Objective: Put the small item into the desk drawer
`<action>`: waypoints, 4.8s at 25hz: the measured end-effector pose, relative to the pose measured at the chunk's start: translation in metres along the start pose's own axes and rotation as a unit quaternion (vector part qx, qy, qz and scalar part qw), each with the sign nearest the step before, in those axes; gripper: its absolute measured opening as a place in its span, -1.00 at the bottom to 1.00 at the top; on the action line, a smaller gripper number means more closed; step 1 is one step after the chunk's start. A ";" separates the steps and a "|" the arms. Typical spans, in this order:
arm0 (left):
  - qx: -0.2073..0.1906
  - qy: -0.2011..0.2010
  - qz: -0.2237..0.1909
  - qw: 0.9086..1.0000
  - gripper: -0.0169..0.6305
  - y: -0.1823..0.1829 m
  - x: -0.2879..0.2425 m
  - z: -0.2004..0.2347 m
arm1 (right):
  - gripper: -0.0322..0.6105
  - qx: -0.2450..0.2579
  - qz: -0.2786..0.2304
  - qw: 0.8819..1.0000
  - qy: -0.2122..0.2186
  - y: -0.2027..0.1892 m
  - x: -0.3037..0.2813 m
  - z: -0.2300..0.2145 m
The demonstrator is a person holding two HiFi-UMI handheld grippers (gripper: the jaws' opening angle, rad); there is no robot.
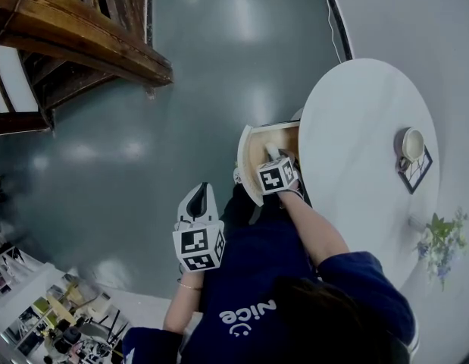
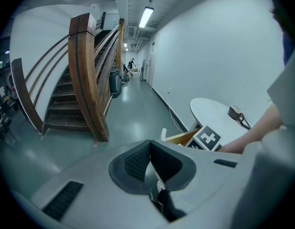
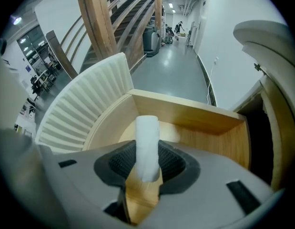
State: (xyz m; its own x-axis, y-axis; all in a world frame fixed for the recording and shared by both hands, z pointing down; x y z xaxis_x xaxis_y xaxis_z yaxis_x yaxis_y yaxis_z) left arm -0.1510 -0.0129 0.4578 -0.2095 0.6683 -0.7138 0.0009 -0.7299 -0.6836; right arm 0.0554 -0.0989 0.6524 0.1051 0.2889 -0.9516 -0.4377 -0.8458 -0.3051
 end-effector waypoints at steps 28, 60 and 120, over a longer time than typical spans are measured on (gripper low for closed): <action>0.019 0.029 0.049 0.998 -0.93 -0.023 -0.002 0.000 | -0.45 0.076 0.052 0.995 0.021 -0.009 -0.058 -0.001; 0.010 0.019 0.048 0.999 -0.93 -0.029 0.000 0.008 | -0.11 0.077 0.053 0.994 0.049 0.002 -0.061 0.012; -0.024 -0.108 -0.081 0.991 -0.93 0.045 -0.030 -0.017 | -0.07 -0.101 -0.224 0.969 0.027 0.041 0.190 -0.003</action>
State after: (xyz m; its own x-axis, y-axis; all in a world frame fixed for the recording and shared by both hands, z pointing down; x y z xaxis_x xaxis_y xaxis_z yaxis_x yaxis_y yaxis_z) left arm -0.1276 -0.0633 0.4463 -0.4150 0.7263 -0.5479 -0.0046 -0.6039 -0.7970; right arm 0.0602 -0.0802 0.4594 0.2921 0.6281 -0.7212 -0.1548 -0.7131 -0.6838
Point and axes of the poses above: the fingertips, and each gripper's own axes: x backward along the fingers, z to its left, y out of its top, the point moved 9 cm from there along x, backward along the fingers, and after that the axes turned 3 degrees about -y, right-handed, at the moved point
